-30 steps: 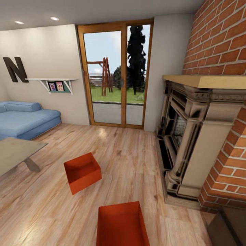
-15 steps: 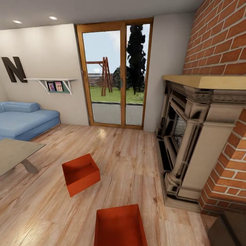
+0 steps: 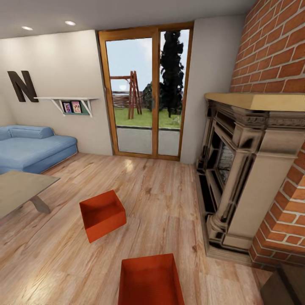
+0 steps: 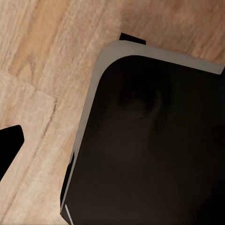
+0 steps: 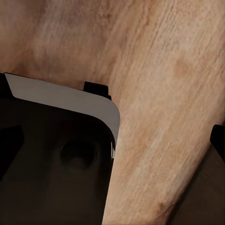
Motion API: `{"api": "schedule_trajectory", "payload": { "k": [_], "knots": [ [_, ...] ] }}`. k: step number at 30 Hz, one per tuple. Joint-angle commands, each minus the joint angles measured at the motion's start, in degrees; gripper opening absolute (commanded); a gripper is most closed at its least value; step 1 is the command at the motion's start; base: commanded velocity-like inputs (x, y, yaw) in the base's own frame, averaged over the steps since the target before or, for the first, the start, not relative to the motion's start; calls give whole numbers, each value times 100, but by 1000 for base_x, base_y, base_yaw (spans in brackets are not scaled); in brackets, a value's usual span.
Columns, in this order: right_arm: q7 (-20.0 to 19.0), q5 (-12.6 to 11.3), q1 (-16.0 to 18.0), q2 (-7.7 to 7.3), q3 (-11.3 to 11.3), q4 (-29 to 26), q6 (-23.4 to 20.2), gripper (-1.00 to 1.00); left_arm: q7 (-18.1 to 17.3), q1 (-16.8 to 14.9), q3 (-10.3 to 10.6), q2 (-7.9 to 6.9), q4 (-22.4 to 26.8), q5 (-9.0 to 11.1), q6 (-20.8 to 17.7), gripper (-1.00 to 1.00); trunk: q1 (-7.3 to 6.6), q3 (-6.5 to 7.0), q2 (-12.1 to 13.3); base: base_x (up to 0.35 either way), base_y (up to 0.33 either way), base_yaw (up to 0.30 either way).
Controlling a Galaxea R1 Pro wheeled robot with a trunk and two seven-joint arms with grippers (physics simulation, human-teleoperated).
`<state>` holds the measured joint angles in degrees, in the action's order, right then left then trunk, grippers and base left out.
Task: Move the two storage containers from the living room to the garage. In the garage, place one container on the floor and stack the other container on top of it (either order is fine).
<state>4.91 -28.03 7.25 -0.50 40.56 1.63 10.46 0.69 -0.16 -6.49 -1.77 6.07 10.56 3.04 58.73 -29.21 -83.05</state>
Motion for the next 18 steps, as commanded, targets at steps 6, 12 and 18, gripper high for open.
{"api": "schedule_trajectory", "payload": {
  "k": [6, 12, 18],
  "knots": [
    [1, -45, 4, 6, 48, 13, 26, 100, 1, -2, -28, 2, 0, 15, 13, 100, 0, -5, -3, 0, -146, 1],
    [1, -45, 4, 6, 48, 14, 26, 100, 1, -2, -28, 2, 0, 16, 13, 100, 0, -5, -3, 0, -31, 0],
    [1, -45, 4, 6, 48, 13, 26, 100, 1, -2, -28, 2, 0, 15, 13, 100, 0, -5, -3, 0, -106, 0]
  ]
}}
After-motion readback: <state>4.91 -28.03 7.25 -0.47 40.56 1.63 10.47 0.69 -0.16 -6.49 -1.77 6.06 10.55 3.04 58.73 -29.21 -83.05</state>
